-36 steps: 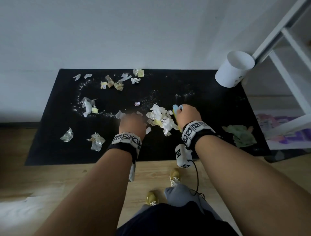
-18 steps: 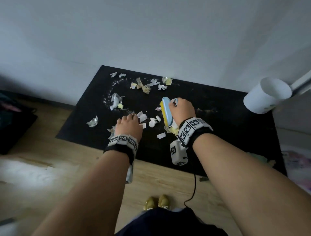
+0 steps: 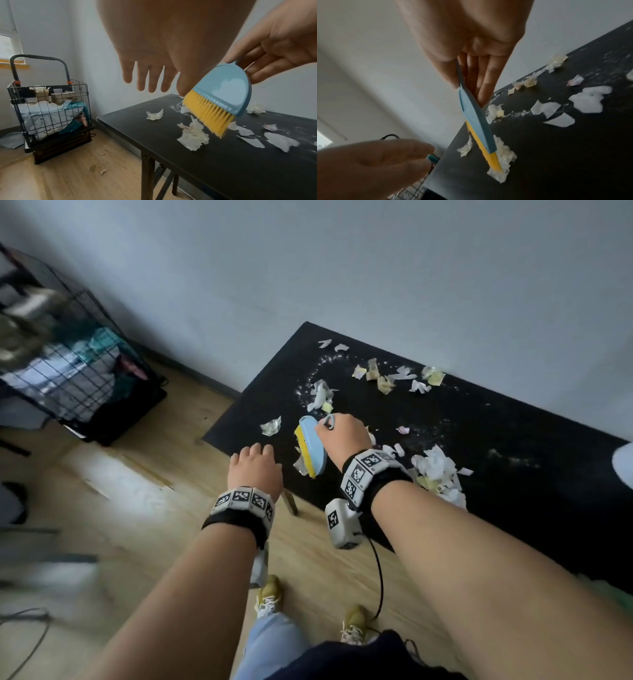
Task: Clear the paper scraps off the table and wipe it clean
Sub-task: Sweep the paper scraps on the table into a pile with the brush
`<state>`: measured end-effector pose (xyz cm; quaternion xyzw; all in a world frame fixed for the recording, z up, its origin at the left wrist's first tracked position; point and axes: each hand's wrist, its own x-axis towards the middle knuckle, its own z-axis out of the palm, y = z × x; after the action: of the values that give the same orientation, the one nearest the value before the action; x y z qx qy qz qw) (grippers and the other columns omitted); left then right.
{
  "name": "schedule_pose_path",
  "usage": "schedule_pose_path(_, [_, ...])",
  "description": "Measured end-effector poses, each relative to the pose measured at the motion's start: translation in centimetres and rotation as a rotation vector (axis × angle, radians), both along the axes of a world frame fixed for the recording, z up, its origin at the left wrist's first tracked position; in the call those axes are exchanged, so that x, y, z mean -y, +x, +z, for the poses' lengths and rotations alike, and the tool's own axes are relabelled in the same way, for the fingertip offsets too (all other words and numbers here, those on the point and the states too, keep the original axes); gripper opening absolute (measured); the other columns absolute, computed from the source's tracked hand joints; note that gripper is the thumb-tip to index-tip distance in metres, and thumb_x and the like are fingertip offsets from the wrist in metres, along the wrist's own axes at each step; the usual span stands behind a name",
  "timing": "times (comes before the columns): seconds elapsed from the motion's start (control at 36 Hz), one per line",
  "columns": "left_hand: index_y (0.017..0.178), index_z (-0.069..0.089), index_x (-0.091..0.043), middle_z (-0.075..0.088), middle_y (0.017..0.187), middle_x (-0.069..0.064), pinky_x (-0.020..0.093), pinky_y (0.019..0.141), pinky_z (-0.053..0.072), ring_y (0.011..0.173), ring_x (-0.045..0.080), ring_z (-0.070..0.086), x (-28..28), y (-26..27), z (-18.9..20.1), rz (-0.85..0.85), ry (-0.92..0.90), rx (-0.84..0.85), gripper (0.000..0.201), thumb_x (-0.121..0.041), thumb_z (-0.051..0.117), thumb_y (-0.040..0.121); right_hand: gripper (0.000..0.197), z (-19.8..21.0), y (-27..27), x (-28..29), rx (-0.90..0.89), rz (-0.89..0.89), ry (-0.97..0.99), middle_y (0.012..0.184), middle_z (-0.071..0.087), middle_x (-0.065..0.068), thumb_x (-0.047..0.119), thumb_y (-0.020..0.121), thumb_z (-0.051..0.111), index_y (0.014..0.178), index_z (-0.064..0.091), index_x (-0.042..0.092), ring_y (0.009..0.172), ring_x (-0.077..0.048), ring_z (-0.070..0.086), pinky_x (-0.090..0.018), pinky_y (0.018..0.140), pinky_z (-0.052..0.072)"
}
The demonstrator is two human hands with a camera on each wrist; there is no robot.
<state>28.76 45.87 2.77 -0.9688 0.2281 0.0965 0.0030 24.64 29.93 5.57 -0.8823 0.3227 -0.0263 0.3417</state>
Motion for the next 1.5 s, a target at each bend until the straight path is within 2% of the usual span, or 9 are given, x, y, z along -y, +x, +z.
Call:
schedule_pose_path(0.22, [0.133, 0.045, -0.017, 0.050, 0.133, 0.003, 0.038, 0.108, 0.033, 0.126, 0.023, 0.044, -3.1, 4.2, -0.9, -0.041, 0.017, -0.011, 0.038, -0.034, 0.041, 0.099, 0.033, -2.0, 3.3, -4.1, -0.155, 0.049, 0.002, 0.062, 0.047, -0.001, 0.023, 0.093, 0.043, 0.062, 0.043, 0.013, 0.068, -0.025, 0.054, -0.031, 0.061, 0.039])
schedule_pose_path(0.5, [0.136, 0.044, -0.016, 0.048, 0.136, 0.004, 0.042, 0.111, 0.032, 0.129, 0.025, 0.042, -4.4, 9.0, -1.8, -0.131, 0.020, -0.072, 0.041, -0.034, 0.041, 0.100, 0.029, -2.3, 4.7, -3.3, -0.275, -0.179, -0.201, 0.114, 0.065, -0.011, 0.025, 0.099, 0.042, 0.114, 0.061, 0.009, 0.107, -0.030, 0.061, -0.035, 0.081, 0.047])
schedule_pose_path(0.67, [0.137, 0.043, -0.016, 0.048, 0.137, 0.005, 0.043, 0.111, 0.031, 0.130, 0.026, 0.041, -4.9, 11.2, -1.5, -0.183, 0.004, -0.060, 0.042, -0.034, 0.042, 0.099, 0.025, -0.5, 6.1, -3.2, -0.228, -0.273, -0.219, 0.107, 0.066, -0.010, 0.025, 0.099, 0.042, 0.103, 0.062, 0.010, 0.094, -0.029, 0.061, -0.031, 0.068, 0.035])
schedule_pose_path(0.89, [0.138, 0.042, -0.016, 0.048, 0.137, 0.004, 0.041, 0.111, 0.032, 0.131, 0.024, 0.041, -6.0, 13.7, -1.0, -0.237, -0.016, -0.022, 0.043, -0.034, 0.043, 0.099, 0.025, -0.4, 11.9, -6.7, -0.063, -0.259, -0.036, 0.082, 0.054, -0.006, 0.030, 0.096, 0.048, 0.078, 0.050, 0.012, 0.077, -0.023, 0.053, -0.032, 0.064, 0.041])
schedule_pose_path(1.03, [0.138, 0.040, -0.017, 0.047, 0.136, 0.004, 0.041, 0.111, 0.030, 0.130, 0.024, 0.041, -7.1, 14.5, -1.7, -0.324, 0.043, 0.030, 0.044, -0.035, 0.045, 0.098, 0.023, -2.3, 14.3, -9.2, -0.116, -0.239, 0.042, 0.089, 0.059, -0.009, 0.026, 0.097, 0.045, 0.098, 0.062, 0.011, 0.083, -0.026, 0.058, -0.029, 0.066, 0.036])
schedule_pose_path(1.14, [0.139, 0.040, -0.017, 0.046, 0.138, 0.004, 0.041, 0.112, 0.028, 0.132, 0.024, 0.039, -7.3, 15.0, -1.9, -0.353, 0.045, 0.008, 0.044, -0.034, 0.044, 0.098, 0.032, -3.5, 14.0, -9.5, -0.158, -0.317, 0.035, 0.113, 0.066, -0.010, 0.029, 0.099, 0.042, 0.116, 0.061, 0.010, 0.104, -0.028, 0.063, -0.031, 0.073, 0.041])
schedule_pose_path(1.33, [0.140, 0.038, -0.016, 0.044, 0.140, 0.006, 0.042, 0.113, 0.029, 0.133, 0.025, 0.038, -6.2, 16.0, -1.9, -0.401, 0.038, -0.037, 0.046, -0.035, 0.044, 0.099, 0.032, -3.5, 11.5, -6.6, -0.193, -0.510, -0.029, 0.117, 0.065, -0.009, 0.026, 0.100, 0.039, 0.117, 0.062, 0.011, 0.106, -0.029, 0.062, -0.031, 0.074, 0.040])
schedule_pose_path(1.44, [0.141, 0.039, -0.015, 0.044, 0.141, 0.006, 0.043, 0.113, 0.030, 0.133, 0.026, 0.038, -4.9, 16.1, -1.8, -0.425, 0.036, -0.046, 0.046, -0.034, 0.044, 0.099, 0.036, -3.1, 9.5, -4.6, -0.266, -0.581, -0.056, 0.123, 0.062, -0.012, 0.027, 0.101, 0.036, 0.124, 0.059, 0.014, 0.114, -0.032, 0.057, -0.037, 0.086, 0.046])
schedule_pose_path(1.5, [0.142, 0.038, -0.014, 0.043, 0.142, 0.007, 0.044, 0.114, 0.029, 0.134, 0.026, 0.038, -4.1, 16.0, -1.9, -0.441, 0.030, -0.060, 0.047, -0.034, 0.043, 0.099, 0.036, -3.1, 8.3, -3.7, -0.279, -0.621, -0.071, 0.122, 0.062, -0.012, 0.025, 0.101, 0.035, 0.127, 0.058, 0.013, 0.114, -0.031, 0.057, -0.033, 0.079, 0.041])
